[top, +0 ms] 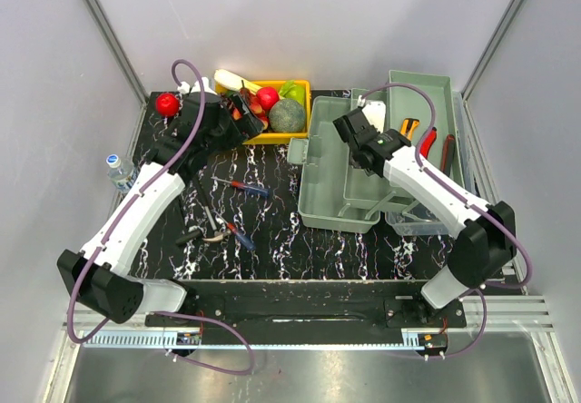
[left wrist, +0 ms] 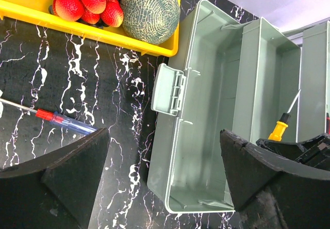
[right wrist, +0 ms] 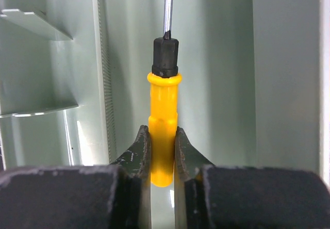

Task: Pack the tool kit

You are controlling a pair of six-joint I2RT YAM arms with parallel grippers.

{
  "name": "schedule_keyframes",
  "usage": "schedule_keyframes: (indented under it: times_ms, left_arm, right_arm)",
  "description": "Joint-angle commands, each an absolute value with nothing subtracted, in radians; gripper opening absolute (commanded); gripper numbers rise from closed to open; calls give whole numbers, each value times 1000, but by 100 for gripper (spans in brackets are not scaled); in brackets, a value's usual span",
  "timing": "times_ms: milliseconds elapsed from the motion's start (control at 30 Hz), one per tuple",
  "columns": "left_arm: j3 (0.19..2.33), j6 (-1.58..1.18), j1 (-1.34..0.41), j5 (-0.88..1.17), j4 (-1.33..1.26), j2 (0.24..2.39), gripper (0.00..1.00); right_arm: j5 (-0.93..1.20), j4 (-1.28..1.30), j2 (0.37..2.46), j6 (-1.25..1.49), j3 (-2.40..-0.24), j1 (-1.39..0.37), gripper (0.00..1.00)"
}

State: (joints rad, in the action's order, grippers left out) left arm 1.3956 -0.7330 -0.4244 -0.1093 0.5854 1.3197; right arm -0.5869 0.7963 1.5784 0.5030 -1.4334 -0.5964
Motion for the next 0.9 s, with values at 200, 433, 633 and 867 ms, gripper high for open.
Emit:
schedule_keyframes:
  times_ms: [200,433,633,867]
  left_arm:
    - [1382,-709,-419,-103,568,1322,91]
    - [1373,-706,-417,-118,577,1331,91]
    - [1367,-704,-417,-130,577,1345,91]
    - [1312,-758,-394,-182,584,1410,94]
  right_arm:
    - [-646,811,1617,535,-1417,-597,17]
    - [-676,810,1600,535,-1417,-595,43]
    - [-646,802,1569,523,-1445,-597,51]
    - [-439,652,1425,419,-1467,-597,56]
